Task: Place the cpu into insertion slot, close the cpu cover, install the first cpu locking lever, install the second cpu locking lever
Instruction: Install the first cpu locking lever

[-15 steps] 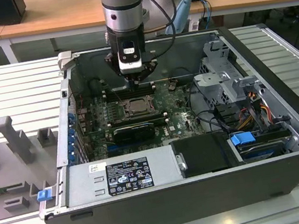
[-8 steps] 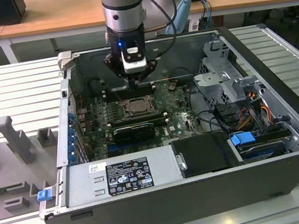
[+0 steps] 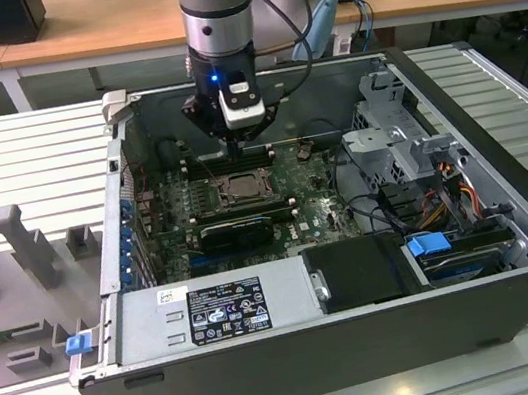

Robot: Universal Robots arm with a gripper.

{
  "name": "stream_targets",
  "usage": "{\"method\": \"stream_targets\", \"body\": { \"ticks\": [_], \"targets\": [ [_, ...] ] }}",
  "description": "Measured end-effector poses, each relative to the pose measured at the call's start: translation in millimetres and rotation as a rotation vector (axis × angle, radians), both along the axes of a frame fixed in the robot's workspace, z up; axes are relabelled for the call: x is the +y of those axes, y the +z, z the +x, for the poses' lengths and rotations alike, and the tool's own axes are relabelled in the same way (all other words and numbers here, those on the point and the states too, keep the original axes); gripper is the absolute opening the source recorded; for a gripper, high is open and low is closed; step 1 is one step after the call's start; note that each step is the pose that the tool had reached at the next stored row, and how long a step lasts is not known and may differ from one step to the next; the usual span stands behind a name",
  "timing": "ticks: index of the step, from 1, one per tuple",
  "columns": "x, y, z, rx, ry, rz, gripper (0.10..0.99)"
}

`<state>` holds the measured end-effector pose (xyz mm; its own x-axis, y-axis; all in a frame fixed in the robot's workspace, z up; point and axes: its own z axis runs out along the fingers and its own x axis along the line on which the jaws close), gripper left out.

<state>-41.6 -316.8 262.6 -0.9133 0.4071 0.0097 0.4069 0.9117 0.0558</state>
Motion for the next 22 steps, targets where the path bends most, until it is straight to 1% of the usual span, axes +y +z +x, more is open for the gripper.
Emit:
{"method": "stream_targets", "body": {
  "ticks": [8,13,15,22],
  "targets": [
    [0.0,0.0,0.0,0.0000,0.070,0.000,0.106],
    [0.0,0.0,0.0,-0.0001,0.128,0.000,0.106],
    [0.0,0.0,0.0,-0.0001,0.176,0.000,0.106],
    [0.0,-0.1,0.0,-0.0001,0.276,0.000,0.106]
  ]
}}
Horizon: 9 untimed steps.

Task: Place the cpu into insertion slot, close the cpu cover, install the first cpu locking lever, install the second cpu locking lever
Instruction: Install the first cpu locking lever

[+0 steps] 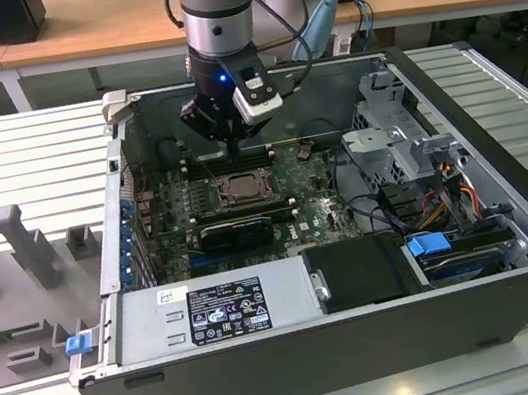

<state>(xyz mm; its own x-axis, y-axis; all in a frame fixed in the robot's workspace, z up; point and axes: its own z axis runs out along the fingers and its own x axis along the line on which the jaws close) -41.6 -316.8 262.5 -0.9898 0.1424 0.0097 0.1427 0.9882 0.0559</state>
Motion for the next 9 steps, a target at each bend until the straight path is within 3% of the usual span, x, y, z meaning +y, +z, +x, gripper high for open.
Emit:
{"method": "stream_targets", "body": {
  "ticks": [6,9],
  "targets": [
    [0.0,-0.4,0.0,-0.0012,0.138,0.000,0.106],
    [0.0,-0.6,-6.9,-0.0095,0.148,-0.001,0.106]
  ]
}}
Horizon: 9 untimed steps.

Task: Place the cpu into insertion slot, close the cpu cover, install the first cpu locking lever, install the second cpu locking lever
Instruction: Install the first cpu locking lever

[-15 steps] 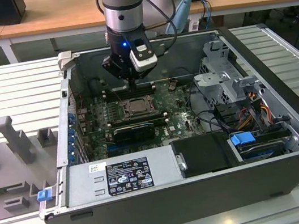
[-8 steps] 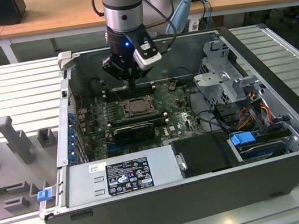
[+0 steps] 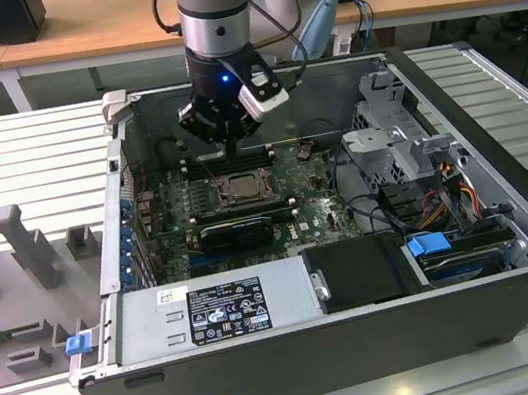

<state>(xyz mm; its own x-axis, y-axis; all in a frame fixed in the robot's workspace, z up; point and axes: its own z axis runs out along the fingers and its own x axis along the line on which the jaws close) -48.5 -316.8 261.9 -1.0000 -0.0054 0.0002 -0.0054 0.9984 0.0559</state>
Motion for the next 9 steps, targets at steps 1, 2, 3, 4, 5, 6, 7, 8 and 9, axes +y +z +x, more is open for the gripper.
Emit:
{"method": "stream_targets", "body": {
  "ticks": [1,2,3,4,5,6,7,8,9],
  "targets": [
    [0.0,-0.1,-3.9,-0.0028,0.000,0.000,0.106],
    [0.0,-0.2,-6.3,-0.0042,0.000,0.000,0.106],
    [0.0,-0.2,-9.3,-0.0058,0.000,0.000,0.106],
    [0.0,-0.2,-11.8,-0.0066,0.000,0.000,0.106],
    [0.0,-0.3,-15.4,-0.0076,0.000,0.000,0.106],
    [0.1,-0.4,-17.2,-0.0082,0.000,0.000,0.106],
    [0.0,-0.3,-18.2,-0.0085,0.000,0.000,0.106],
    [0.0,-0.3,-19.2,-0.0088,0.000,0.000,0.106],
    [0.0,-0.3,-20.9,-0.0092,0.000,0.000,0.106]
  ]
}}
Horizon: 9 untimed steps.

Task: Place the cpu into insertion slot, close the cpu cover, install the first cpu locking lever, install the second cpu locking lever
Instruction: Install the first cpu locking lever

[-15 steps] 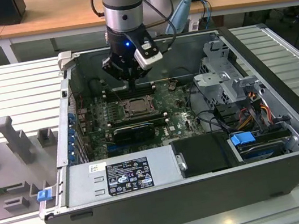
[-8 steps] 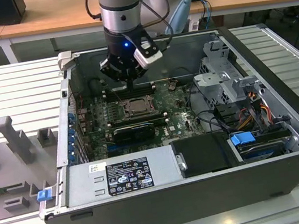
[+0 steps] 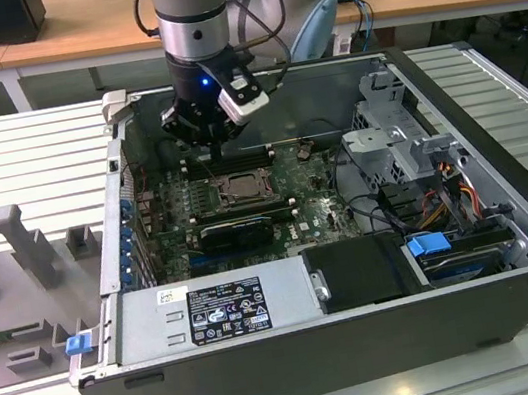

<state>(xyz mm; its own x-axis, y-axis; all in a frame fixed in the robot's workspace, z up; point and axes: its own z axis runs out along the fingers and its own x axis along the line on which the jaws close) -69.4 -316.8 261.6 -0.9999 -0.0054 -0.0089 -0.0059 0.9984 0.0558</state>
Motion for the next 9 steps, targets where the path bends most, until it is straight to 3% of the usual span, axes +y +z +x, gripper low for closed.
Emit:
{"method": "stream_targets", "body": {
  "ticks": [5,9],
  "targets": [
    [0.0,-0.6,-12.4,-0.0037,0.001,0.001,0.106],
    [0.7,-1.8,-30.0,-0.0054,0.001,0.001,0.106]
  ]
}}
